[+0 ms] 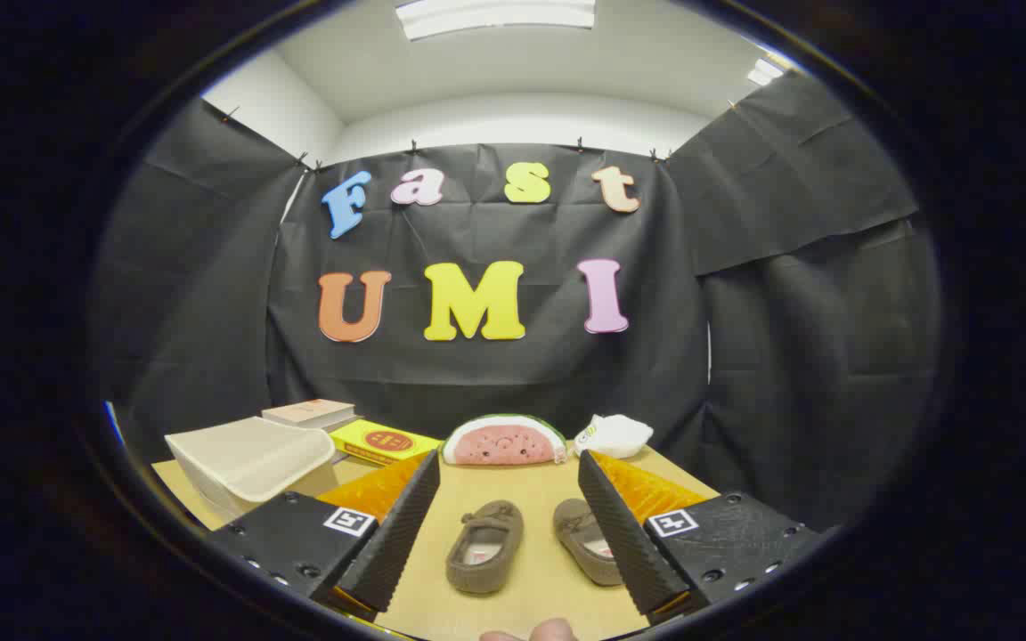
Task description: Open the storage box then place both shoes into the box .Put the left shoe in first, then the right shoe, with the right side of both shoes facing outward in a uniform manner.
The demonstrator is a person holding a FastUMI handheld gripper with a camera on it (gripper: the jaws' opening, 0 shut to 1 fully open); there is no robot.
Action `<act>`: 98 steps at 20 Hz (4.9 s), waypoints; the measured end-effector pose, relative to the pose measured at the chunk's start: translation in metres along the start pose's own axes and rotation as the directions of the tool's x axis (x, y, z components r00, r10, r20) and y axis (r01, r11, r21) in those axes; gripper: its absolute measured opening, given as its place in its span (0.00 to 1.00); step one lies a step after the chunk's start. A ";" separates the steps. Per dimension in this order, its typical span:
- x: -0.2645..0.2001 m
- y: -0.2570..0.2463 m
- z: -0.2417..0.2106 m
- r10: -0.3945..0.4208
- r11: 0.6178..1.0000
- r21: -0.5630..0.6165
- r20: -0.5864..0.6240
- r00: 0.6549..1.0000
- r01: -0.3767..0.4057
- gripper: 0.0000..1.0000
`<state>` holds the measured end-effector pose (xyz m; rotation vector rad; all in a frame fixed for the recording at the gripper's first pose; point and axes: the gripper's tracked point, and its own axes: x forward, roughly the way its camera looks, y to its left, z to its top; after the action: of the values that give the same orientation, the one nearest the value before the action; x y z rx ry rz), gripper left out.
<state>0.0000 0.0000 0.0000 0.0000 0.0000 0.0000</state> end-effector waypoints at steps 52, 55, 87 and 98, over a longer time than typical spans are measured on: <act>0.090 0.281 -0.134 0.717 0.548 0.749 -0.192 0.670 -0.371 0.95; 0.087 0.293 -0.135 0.768 0.459 0.822 -0.177 0.616 -0.336 0.95; 0.058 0.509 0.066 0.827 0.544 0.445 -0.142 0.544 -0.712 0.01; 0.022 0.569 0.047 0.860 0.511 0.266 -0.179 0.479 -0.818 0.95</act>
<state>0.0221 0.5685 0.0468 0.1510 0.3063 1.0283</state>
